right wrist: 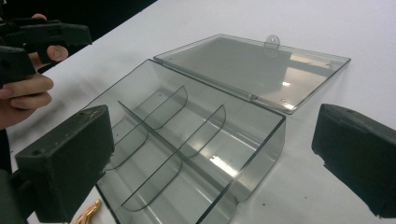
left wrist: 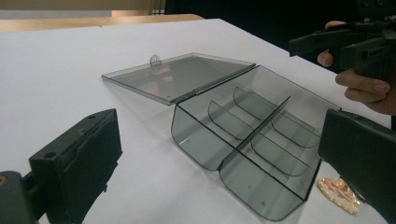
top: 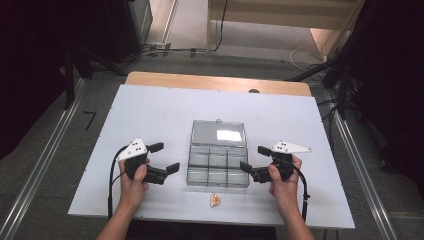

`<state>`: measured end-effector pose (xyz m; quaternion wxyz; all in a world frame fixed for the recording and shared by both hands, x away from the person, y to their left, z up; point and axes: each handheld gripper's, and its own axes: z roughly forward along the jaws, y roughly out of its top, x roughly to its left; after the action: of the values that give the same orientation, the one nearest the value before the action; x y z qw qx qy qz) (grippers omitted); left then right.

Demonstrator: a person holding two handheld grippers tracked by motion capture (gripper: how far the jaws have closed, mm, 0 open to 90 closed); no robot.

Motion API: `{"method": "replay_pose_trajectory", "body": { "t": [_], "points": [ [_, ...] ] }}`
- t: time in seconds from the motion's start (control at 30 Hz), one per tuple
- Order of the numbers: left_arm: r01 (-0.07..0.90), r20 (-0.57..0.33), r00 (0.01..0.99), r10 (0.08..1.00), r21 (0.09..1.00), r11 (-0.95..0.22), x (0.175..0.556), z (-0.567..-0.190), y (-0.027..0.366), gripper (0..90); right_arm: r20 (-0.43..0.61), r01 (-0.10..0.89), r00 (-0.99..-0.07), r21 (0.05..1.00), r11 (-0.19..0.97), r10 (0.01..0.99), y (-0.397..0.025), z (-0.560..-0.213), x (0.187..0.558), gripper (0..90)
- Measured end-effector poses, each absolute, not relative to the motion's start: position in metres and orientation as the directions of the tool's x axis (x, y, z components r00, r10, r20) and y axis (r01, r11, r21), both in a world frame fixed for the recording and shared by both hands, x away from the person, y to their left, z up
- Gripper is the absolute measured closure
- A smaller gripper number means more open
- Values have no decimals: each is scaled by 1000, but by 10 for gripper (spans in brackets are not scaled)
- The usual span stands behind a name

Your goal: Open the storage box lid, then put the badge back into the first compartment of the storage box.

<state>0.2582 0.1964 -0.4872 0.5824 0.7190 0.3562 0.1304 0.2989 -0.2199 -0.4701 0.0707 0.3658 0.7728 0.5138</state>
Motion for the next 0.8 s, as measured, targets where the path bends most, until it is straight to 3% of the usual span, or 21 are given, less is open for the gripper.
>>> {"method": "replay_pose_trajectory", "body": {
  "t": [0.43,0.8],
  "points": [
    [342,-208,704,679,937,-68,229,-495,221,0,251,486,-748,837,250,615,-219,-466,276,2],
    [339,-195,692,695,938,-74,221,-499,242,0,267,502,-735,832,235,624,-221,-467,253,153]
  ]
}}
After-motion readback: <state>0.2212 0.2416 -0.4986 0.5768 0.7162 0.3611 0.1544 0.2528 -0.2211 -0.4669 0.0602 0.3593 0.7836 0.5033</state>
